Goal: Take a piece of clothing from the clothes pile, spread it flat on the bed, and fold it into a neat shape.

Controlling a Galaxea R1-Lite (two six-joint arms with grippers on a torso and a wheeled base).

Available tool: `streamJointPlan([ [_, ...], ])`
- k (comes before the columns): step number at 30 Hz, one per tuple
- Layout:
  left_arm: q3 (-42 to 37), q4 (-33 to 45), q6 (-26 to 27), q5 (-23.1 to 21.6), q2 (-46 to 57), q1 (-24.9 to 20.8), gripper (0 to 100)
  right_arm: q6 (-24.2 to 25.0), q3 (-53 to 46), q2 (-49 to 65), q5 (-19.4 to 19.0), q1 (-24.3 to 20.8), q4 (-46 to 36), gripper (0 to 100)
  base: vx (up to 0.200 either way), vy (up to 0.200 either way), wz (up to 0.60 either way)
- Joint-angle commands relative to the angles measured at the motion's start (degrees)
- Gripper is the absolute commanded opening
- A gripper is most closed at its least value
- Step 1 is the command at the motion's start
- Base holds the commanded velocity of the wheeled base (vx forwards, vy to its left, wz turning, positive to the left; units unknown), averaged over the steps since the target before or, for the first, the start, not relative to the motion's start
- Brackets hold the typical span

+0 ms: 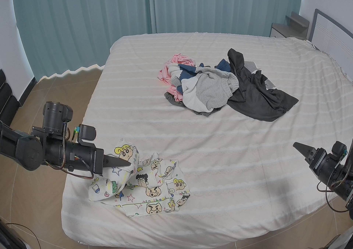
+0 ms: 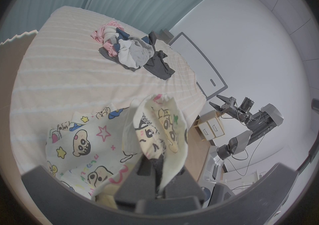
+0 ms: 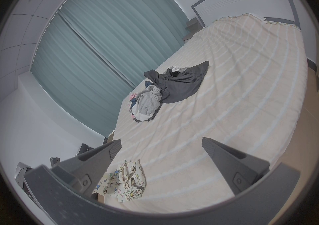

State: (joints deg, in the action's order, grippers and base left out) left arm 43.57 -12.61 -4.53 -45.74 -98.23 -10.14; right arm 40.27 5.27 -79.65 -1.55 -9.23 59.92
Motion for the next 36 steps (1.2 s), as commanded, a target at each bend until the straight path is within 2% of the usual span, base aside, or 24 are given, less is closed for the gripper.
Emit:
streamJointPlan([
  [1,-0.24,-6.91,-4.96,2.94,-4.78,-3.57,0,-0.01,0.09,-0.33,-0.03,0.00,0.11,100,0.000,0.000,0.00],
  [3,-0.68,-10.07,-7.42,6.10,-6.01,-5.59,0,-0.01,0.09,-0.33,-0.03,0.00,0.11,100,0.000,0.000,0.00],
  [6,-1.91,-13.85,-8.65,8.30,-7.59,-7.44,0,-0.01,0.09,-0.33,-0.03,0.00,0.11,100,0.000,0.000,0.00],
  [10,-2.26,-17.28,-9.18,9.00,-10.05,-8.05,0,-0.01,0.09,-0.33,-0.03,0.00,0.11,100,0.000,0.000,0.00],
  [18,-2.26,-18.51,-10.67,9.53,-11.90,-9.54,0,-0.01,0.09,-0.33,-0.03,0.00,0.11,100,0.000,0.000,0.00],
  [23,-2.35,-22.99,-10.76,10.32,-14.18,-9.63,0,-0.01,0.09,-0.33,-0.03,-0.09,0.11,100,0.000,0.000,0.00],
  [27,-2.35,-25.10,-12.52,10.76,-15.59,-9.81,0,-0.01,0.09,-0.33,-0.03,-0.18,0.11,100,0.000,0.000,0.00],
  [28,-2.44,-27.56,-14.98,11.29,-16.29,-10.25,0,-0.01,0.09,-0.42,-0.03,-0.09,0.11,100,0.000,0.000,0.00],
  [32,-2.61,-29.58,-15.42,12.69,-17.43,-10.78,0,0.08,0.01,-0.42,-0.03,-0.09,0.11,100,0.000,0.000,0.00],
  [33,-2.70,-30.46,-15.50,13.31,-17.96,-10.86,100,-0.01,0.01,-0.42,-0.03,-0.18,0.11,100,0.000,0.000,0.00],
  [36,-2.61,-31.60,-15.94,13.66,-18.57,-11.30,100,-0.01,0.01,-0.42,-0.03,-0.18,0.11,100,0.000,0.000,0.00],
])
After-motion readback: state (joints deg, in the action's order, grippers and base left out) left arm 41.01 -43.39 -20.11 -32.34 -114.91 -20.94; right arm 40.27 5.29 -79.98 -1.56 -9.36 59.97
